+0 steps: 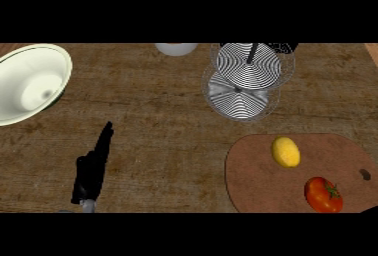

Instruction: Pick the tomato from the cutting board and place it in the tiered basket

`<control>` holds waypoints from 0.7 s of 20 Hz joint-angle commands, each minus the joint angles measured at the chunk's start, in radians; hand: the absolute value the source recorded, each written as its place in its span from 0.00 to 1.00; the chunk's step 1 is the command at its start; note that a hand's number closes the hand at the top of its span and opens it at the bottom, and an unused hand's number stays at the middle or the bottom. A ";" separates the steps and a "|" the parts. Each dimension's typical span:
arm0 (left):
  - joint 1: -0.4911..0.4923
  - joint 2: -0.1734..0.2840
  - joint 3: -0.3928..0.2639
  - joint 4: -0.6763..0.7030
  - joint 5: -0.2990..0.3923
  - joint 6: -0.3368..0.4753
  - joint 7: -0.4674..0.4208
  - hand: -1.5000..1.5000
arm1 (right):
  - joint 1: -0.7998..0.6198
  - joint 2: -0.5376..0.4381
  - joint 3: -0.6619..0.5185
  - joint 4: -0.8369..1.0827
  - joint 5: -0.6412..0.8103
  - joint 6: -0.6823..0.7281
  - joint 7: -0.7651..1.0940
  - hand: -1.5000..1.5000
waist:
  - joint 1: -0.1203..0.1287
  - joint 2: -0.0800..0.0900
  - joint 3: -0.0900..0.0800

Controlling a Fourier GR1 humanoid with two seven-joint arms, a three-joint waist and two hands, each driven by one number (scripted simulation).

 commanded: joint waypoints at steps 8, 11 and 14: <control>0.019 -0.022 -0.005 0.029 -0.008 -0.005 -0.005 0.50 | -0.204 0.113 0.146 0.163 -0.078 0.079 0.241 0.00 | -0.010 0.000 -0.002; 0.044 0.007 0.012 -0.021 -0.003 -0.011 0.008 0.50 | -0.254 0.153 0.181 0.219 -0.076 0.070 0.241 0.00 | -0.010 -0.003 -0.001; 0.019 -0.030 -0.003 0.019 -0.017 0.002 0.001 0.50 | -0.293 0.203 0.244 0.252 -0.076 0.058 0.241 0.00 | -0.020 -0.003 -0.002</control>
